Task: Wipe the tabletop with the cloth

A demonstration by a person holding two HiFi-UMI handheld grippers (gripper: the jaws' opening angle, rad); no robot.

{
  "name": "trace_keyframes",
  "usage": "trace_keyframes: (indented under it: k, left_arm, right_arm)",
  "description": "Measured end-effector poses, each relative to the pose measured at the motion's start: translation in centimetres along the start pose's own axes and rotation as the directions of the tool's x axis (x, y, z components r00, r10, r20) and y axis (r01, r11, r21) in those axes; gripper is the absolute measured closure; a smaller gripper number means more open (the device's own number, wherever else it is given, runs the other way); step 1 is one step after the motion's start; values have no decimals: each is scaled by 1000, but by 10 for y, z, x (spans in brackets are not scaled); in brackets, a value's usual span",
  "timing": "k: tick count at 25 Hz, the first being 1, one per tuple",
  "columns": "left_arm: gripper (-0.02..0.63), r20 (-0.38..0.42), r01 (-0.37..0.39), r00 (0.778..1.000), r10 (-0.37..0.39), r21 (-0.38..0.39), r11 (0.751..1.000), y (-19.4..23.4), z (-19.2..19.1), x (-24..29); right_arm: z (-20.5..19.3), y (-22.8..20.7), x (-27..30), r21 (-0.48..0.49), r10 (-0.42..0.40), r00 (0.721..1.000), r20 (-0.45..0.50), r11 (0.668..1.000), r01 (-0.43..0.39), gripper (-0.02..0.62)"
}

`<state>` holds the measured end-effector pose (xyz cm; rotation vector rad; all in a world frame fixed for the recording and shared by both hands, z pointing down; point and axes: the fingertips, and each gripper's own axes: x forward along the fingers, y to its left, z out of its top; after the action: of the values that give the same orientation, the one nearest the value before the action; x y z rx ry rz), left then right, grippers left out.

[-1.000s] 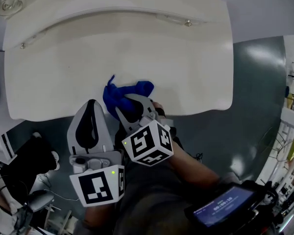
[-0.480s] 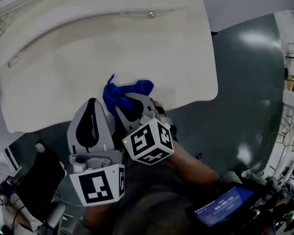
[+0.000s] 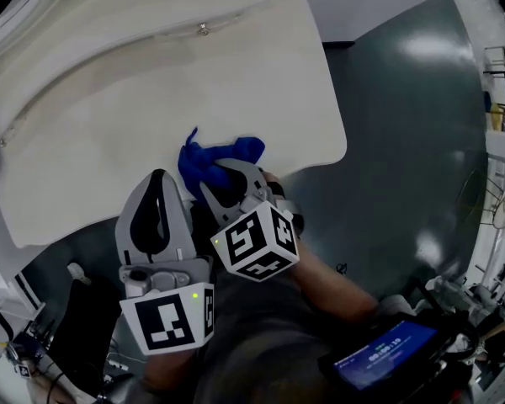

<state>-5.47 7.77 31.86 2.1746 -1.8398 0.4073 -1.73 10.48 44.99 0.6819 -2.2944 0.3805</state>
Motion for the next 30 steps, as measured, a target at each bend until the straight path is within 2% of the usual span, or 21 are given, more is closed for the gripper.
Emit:
trace_keyframes:
  k: [19,30]
  left_arm:
    - [589,-1,126,992,-126,59,990,-84,5,32]
    - [590,-14,226,974,-226,105,969,-140,11,54]
  right_arm:
    - [-48,-62,-41,97,-104,995,7,990,103,485]
    - [-77,-110,-71,174,-210,978,4,963,206,485]
